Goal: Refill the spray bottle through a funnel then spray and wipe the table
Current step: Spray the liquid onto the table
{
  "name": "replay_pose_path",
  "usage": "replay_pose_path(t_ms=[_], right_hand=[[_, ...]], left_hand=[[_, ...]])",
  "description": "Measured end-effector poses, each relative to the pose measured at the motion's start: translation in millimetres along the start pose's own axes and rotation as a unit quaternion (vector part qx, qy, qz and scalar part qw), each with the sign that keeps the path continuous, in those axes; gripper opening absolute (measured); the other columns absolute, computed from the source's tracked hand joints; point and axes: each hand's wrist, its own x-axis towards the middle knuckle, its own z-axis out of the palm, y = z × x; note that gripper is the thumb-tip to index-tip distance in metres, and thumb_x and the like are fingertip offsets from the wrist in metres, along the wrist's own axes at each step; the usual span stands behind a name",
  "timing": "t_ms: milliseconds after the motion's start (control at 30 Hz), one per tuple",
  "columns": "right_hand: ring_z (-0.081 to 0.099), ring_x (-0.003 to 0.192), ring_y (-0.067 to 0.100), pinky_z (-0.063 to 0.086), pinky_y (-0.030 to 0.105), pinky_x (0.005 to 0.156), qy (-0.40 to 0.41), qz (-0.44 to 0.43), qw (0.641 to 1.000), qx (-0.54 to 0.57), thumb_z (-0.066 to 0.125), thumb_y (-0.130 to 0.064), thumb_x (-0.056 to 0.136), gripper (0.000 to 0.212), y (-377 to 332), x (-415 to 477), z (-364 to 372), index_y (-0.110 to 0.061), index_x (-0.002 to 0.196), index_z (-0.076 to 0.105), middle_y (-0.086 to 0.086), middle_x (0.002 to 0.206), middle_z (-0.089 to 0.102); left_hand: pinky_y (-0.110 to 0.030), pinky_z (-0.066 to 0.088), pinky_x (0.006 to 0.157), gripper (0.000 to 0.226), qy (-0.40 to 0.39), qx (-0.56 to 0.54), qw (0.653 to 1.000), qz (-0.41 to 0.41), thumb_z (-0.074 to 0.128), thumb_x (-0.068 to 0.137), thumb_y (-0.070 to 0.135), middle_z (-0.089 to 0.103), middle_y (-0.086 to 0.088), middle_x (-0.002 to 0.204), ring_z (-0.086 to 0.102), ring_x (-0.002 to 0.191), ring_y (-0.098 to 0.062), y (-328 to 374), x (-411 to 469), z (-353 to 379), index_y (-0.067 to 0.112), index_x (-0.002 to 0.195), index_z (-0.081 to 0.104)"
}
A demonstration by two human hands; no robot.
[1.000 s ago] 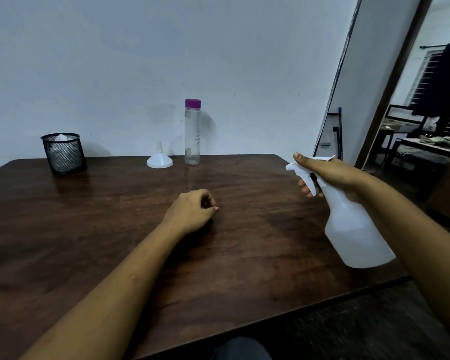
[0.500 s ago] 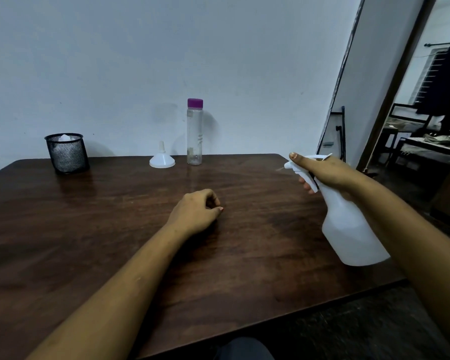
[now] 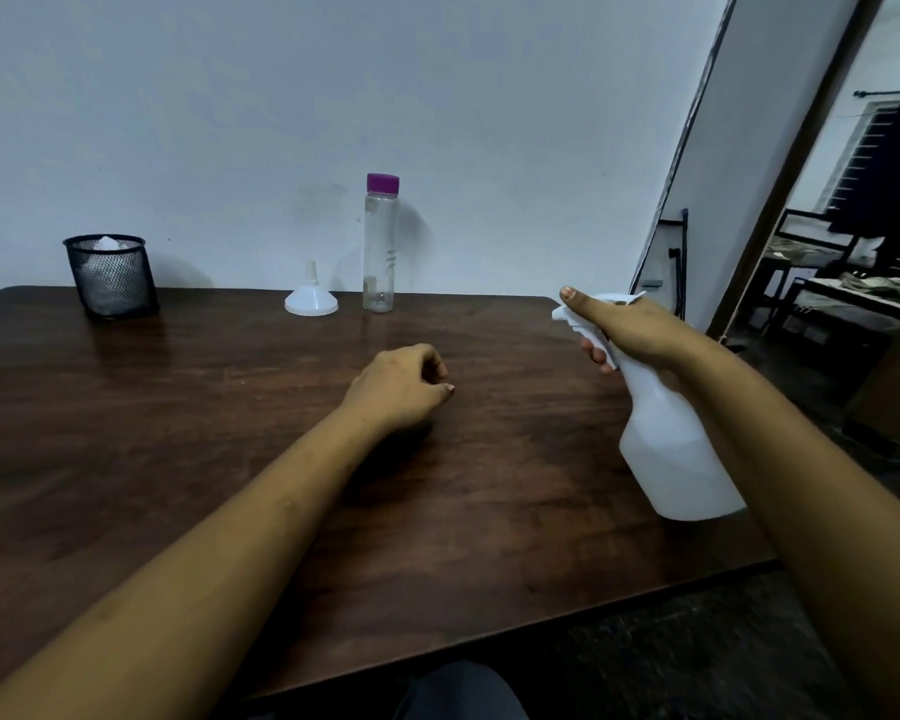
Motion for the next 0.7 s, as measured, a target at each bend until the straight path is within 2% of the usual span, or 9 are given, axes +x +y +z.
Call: replay_pose_path(t_ms=[167, 400, 567, 700], right_hand=[[0.066, 0.079, 0.016, 0.055, 0.027, 0.066, -0.018, -0.003, 0.999, 0.037, 0.052, -0.054, 0.089, 0.031, 1.0, -2.2, -2.0, -0.028, 0.091, 0.068, 0.004, 0.086, 0.067], [0.055, 0.063, 0.013, 0.051, 0.023, 0.055, 0.006, 0.000, 1.000, 0.023, 0.054, -0.053, 0.089, 0.041, 3.3, 5.3, -1.4, -0.020, 0.108, 0.069, 0.003, 0.070, 0.057], [0.065, 0.075, 0.017, 0.055, 0.029, 0.066, -0.006, 0.001, 0.998, 0.070, 0.055, -0.051, 0.089, 0.036, 7.2, 3.8, -5.2, -0.021, 0.103, 0.070, 0.006, 0.082, 0.066], [0.060, 0.065, 0.015, 0.053, 0.026, 0.057, 0.015, -0.004, 0.998, 0.057, 0.056, -0.051, 0.089, 0.036, 7.8, 6.9, -4.5, -0.020, 0.100, 0.070, 0.006, 0.075, 0.062]], left_hand=[[-0.043, 0.047, 0.097, 0.015, -0.011, -0.017, 1.000, 0.003, 0.065, 0.084, 0.035, 0.064, 0.002, 0.111, 0.058, 0.105, -0.020, 11.3, 4.8, 6.6, 0.026, 0.096, 0.062], [-0.045, 0.043, 0.101, 0.009, -0.006, -0.014, 1.000, 0.002, 0.066, 0.083, 0.035, 0.065, 0.001, 0.107, 0.058, 0.104, -0.020, 15.8, 6.6, 13.0, 0.031, 0.084, 0.057], [-0.045, 0.041, 0.103, 0.013, -0.008, -0.006, 1.000, -0.009, 0.066, 0.083, 0.034, 0.065, 0.000, 0.107, 0.058, 0.106, -0.021, 13.4, 7.2, 18.5, 0.034, 0.077, 0.054], [-0.040, 0.047, 0.097, 0.009, -0.001, -0.008, 1.000, -0.020, 0.067, 0.082, 0.035, 0.066, 0.000, 0.109, 0.059, 0.104, -0.021, 11.8, 9.0, 17.0, 0.032, 0.084, 0.058]])
